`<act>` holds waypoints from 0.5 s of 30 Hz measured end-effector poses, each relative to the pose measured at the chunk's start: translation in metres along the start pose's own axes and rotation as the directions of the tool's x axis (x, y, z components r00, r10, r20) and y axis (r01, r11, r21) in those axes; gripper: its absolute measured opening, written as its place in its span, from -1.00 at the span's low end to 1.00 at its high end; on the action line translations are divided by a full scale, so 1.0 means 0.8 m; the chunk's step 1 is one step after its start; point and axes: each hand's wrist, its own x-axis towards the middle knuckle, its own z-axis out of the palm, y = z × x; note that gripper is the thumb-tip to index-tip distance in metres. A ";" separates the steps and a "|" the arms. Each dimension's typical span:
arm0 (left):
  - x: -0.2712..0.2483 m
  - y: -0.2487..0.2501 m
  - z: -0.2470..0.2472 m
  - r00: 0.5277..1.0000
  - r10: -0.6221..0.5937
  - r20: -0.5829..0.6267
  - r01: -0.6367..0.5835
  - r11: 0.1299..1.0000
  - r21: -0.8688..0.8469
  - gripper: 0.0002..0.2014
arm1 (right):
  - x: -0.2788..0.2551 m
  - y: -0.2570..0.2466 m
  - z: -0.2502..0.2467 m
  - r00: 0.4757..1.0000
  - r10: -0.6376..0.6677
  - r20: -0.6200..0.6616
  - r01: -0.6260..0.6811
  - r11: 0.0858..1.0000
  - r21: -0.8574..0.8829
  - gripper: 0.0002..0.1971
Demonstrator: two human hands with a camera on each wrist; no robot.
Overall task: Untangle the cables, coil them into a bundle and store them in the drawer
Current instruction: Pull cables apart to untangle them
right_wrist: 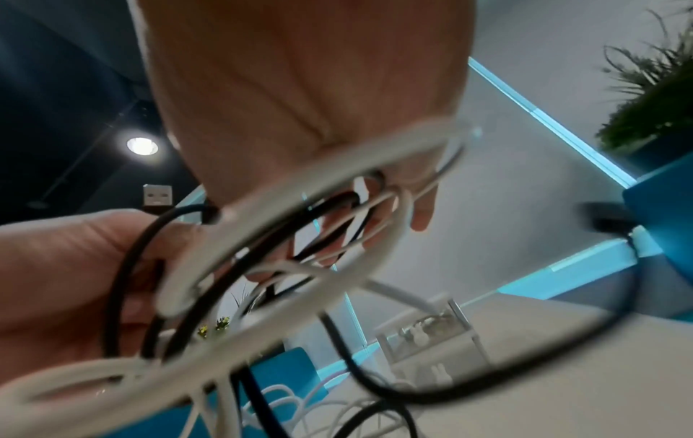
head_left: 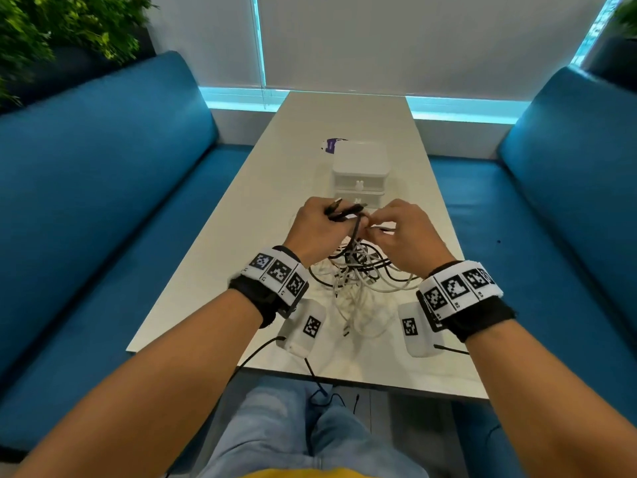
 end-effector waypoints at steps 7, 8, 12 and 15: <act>-0.008 -0.005 -0.020 0.914 -0.379 0.144 0.342 0.911 0.229 -0.81 | -0.007 0.006 0.012 0.990 0.089 -0.113 -0.057 0.964 0.260 -0.93; -0.011 -0.005 -0.021 0.901 -0.405 0.157 0.361 0.899 0.246 -0.79 | -0.008 0.006 0.013 0.988 0.090 -0.127 -0.053 0.961 0.273 -0.90; -0.016 -0.009 -0.017 0.876 -0.440 0.201 0.424 0.898 0.119 -0.76 | -0.009 0.006 0.018 0.983 0.103 -0.155 -0.055 0.955 0.291 -0.84; -0.015 -0.010 -0.016 0.875 -0.439 0.203 0.428 0.898 0.099 -0.82 | -0.011 0.008 0.019 0.986 0.076 -0.151 -0.031 0.959 0.282 -0.82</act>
